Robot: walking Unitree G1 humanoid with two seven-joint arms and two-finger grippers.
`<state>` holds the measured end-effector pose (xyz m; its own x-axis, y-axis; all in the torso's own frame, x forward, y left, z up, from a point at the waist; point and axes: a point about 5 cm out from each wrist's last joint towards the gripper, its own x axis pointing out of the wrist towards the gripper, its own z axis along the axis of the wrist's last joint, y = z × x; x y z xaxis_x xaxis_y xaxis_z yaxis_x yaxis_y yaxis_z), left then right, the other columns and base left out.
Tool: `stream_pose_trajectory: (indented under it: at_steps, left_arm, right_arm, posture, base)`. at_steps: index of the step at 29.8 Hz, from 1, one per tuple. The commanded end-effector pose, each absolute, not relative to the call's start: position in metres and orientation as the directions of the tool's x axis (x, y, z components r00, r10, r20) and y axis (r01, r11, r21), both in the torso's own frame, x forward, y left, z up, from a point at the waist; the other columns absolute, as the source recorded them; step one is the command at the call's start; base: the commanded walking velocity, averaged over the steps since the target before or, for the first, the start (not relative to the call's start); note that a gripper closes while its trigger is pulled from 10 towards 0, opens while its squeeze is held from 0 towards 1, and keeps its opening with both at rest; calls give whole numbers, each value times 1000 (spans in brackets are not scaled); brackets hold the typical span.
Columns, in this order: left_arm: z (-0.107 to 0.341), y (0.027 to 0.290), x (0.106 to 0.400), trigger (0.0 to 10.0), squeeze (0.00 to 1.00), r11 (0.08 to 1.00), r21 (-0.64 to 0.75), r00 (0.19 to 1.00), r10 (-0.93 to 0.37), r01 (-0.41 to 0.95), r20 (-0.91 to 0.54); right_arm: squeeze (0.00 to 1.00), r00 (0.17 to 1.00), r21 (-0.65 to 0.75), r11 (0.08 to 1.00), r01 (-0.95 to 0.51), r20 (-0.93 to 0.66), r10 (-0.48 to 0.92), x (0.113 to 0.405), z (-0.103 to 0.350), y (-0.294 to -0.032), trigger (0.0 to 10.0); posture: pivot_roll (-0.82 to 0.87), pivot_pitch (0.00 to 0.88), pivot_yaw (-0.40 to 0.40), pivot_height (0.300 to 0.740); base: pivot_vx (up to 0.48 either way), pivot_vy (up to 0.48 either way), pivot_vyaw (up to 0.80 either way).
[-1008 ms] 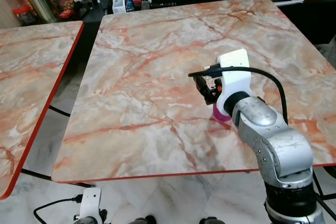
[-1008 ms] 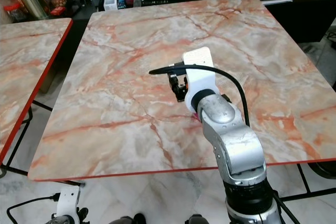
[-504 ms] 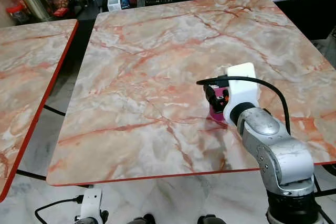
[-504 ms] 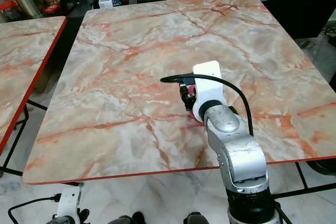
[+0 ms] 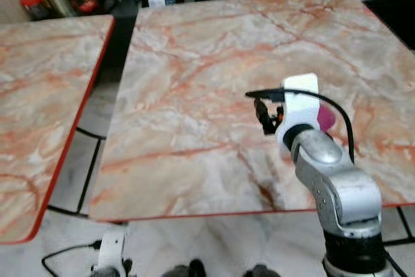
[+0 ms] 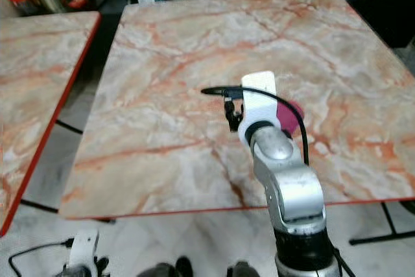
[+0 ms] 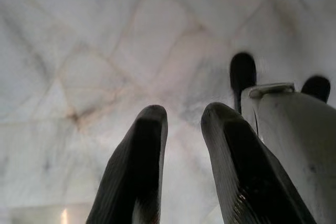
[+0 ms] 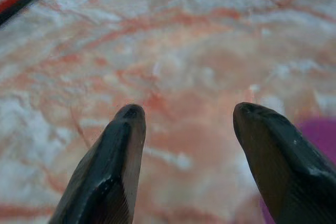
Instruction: Setting the table
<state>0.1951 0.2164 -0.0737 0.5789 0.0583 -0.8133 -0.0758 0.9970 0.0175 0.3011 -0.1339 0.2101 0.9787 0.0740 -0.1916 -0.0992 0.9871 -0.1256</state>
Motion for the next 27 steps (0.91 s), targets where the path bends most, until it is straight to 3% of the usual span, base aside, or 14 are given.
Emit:
stream_pose_trajectory:
  at_steps: [1, 19, 27]
  left_arm:
    - [-78, 220, 186, 10000, 0, 997, 27, 548, 60, -69, -834]
    - [-78, 219, 186, 10000, 0, 998, 13, 543, 46, -65, -839]
    - [-78, 219, 186, 10000, 0, 998, 10, 542, 43, -65, -840]
  right_arm:
    - [0, 983, -123, 988, -89, -172, 67, 301, 214, -135, 10000]
    - [0, 986, -163, 986, 34, -155, -60, 319, 214, -170, 10000]
    - [0, 985, -164, 986, 16, -164, -43, 322, 212, -169, 10000]
  posture:
    - [-132, 183, 89, 740]
    - [-129, 181, 85, 740]
    - [-126, 185, 86, 740]
  base:
    - [0, 0, 0]
    - [0, 0, 0]
    - [0, 0, 0]
